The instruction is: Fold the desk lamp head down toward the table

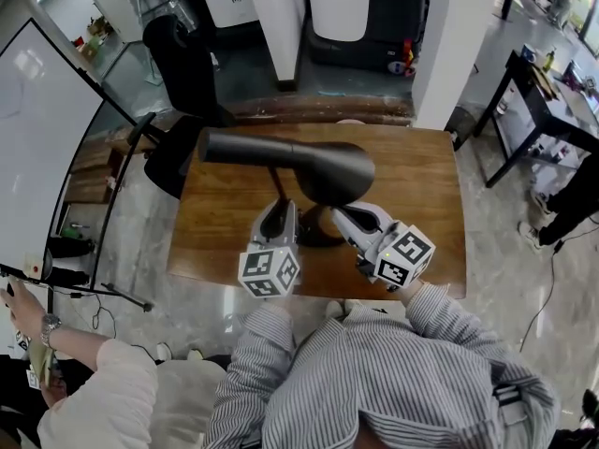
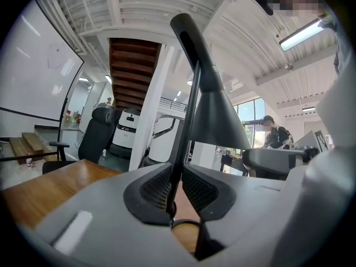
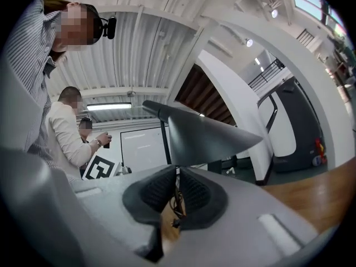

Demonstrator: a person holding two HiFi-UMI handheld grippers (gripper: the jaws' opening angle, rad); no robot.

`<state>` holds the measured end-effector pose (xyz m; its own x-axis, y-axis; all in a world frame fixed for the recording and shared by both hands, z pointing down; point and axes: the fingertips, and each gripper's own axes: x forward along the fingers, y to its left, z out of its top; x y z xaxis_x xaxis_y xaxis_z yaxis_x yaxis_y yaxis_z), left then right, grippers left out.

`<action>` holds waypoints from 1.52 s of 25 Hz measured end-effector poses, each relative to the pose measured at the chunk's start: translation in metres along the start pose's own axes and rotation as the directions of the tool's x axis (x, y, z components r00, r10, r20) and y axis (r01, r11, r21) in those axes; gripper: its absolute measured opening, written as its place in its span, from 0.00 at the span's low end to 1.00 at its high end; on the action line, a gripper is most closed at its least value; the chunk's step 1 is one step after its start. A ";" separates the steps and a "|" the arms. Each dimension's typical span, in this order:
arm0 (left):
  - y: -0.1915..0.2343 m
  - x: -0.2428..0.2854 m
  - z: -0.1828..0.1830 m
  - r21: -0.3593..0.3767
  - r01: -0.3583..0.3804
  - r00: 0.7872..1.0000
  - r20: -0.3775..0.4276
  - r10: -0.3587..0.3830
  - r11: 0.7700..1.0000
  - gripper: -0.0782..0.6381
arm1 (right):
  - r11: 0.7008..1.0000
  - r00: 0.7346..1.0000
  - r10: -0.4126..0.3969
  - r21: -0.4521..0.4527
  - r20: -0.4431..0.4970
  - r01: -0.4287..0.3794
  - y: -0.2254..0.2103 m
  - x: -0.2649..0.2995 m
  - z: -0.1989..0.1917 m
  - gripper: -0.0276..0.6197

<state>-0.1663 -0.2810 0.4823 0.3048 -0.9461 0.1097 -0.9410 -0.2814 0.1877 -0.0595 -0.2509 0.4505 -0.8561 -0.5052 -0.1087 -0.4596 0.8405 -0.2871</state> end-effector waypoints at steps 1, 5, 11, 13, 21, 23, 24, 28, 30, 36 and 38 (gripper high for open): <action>0.000 0.000 0.000 -0.001 0.001 1.000 0.001 -0.001 1.000 0.18 | 1.000 1.000 0.012 0.003 -0.014 -0.012 0.004 0.004 -0.006 0.07; -0.001 0.000 0.000 0.004 0.008 1.000 0.004 -0.008 1.000 0.18 | 0.999 0.998 0.042 0.000 -0.043 -0.042 0.013 0.013 -0.016 0.04; -0.009 -0.002 -0.003 0.015 0.016 1.000 0.006 -0.016 1.000 0.18 | 0.998 0.996 0.067 -0.008 -0.061 -0.068 0.018 0.016 -0.019 0.04; -0.009 -0.002 -0.003 0.016 0.019 1.000 0.003 -0.019 1.000 0.18 | 0.998 0.996 0.067 -0.014 -0.065 -0.068 0.018 0.016 -0.020 0.04; -0.007 -0.003 -0.002 -0.014 0.053 0.999 0.011 -0.052 0.999 0.19 | 0.998 0.993 0.056 -0.029 -0.105 -0.059 0.017 0.018 -0.032 0.04; -0.007 -0.004 -0.001 -0.014 0.044 0.999 0.014 -0.044 0.999 0.19 | 0.998 0.988 0.049 -0.029 -0.150 -0.054 0.017 0.017 -0.042 0.05; -0.008 -0.006 -0.001 -0.013 0.035 0.999 0.014 -0.035 0.999 0.20 | 0.998 0.984 0.043 -0.036 -0.173 -0.050 0.017 0.016 -0.048 0.05; -0.013 -0.025 -0.012 -0.006 0.005 1.000 -0.010 -0.005 1.000 0.20 | 0.994 0.974 -0.004 -0.109 -0.225 -0.021 0.024 0.010 -0.060 0.05; -0.022 -0.033 -0.019 -0.005 0.020 0.999 -0.028 -0.020 1.000 0.20 | 0.992 0.974 -0.030 -0.128 -0.226 0.001 0.025 0.008 -0.059 0.05; -0.050 -0.044 -0.028 0.004 0.082 0.995 -0.057 -0.082 0.997 0.12 | 0.993 0.982 -0.044 -0.118 -0.184 0.022 0.034 -0.003 -0.043 0.05; -0.051 -0.046 -0.031 0.000 0.093 0.993 -0.070 -0.093 0.996 0.12 | 0.990 0.983 -0.053 -0.137 -0.178 0.029 0.035 -0.005 -0.040 0.04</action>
<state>-0.1277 -0.2186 0.4982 0.4004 -0.9023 0.1597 -0.9086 -0.3683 0.1970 -0.0809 -0.2114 0.4792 -0.8589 -0.5062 0.0778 -0.5119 0.8445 -0.1571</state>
